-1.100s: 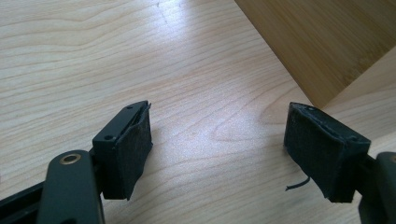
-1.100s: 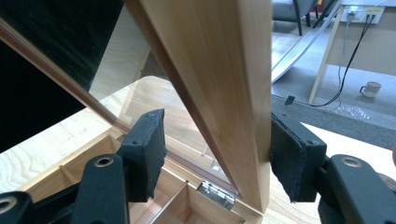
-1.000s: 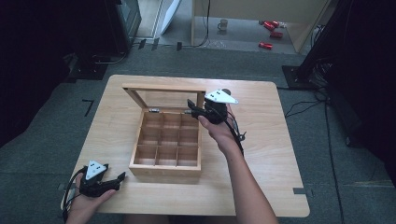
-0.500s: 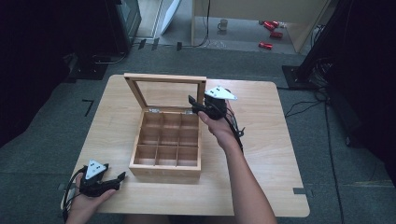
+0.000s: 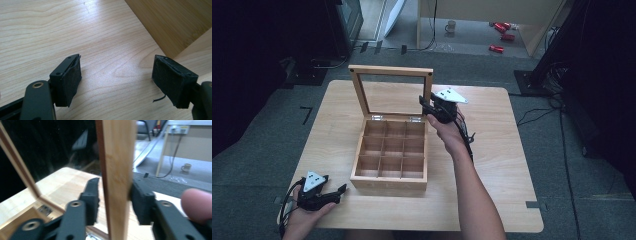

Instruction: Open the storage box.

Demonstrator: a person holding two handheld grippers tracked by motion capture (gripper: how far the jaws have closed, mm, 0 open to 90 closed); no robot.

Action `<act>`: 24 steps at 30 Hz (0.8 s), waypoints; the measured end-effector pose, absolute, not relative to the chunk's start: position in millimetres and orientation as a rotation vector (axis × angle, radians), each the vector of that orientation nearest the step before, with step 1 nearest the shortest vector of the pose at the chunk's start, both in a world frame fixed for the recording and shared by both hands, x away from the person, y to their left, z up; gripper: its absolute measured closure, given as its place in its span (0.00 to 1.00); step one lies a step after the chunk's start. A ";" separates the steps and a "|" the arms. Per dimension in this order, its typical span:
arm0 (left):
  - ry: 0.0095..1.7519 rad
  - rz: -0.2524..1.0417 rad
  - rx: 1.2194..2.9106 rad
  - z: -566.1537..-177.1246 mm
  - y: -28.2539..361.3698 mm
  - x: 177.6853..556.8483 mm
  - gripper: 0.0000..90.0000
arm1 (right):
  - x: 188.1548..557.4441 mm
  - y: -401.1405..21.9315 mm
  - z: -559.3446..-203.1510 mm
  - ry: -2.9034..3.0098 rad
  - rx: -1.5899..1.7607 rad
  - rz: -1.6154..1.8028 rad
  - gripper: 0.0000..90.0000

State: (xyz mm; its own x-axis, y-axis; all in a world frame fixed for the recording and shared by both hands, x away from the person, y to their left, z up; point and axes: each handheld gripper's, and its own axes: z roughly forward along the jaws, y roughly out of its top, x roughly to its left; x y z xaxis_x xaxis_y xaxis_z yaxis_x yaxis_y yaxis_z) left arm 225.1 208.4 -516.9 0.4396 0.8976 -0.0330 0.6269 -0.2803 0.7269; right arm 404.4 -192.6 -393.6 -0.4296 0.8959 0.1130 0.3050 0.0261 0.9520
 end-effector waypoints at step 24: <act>1.275 0.507 2.015 -516.8 208.3 225.6 0.27 | 435.8 -186.1 -396.7 1.694 1.386 1.370 0.75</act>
State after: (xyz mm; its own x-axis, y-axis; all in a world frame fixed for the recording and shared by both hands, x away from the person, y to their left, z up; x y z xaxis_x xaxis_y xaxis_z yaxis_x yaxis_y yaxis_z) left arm 225.6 208.3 -516.8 0.4415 0.8965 -0.0357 0.6272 -0.2799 0.7268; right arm 435.8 -186.1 -396.7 -0.3152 0.9322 0.1779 0.3686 -0.0525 0.9281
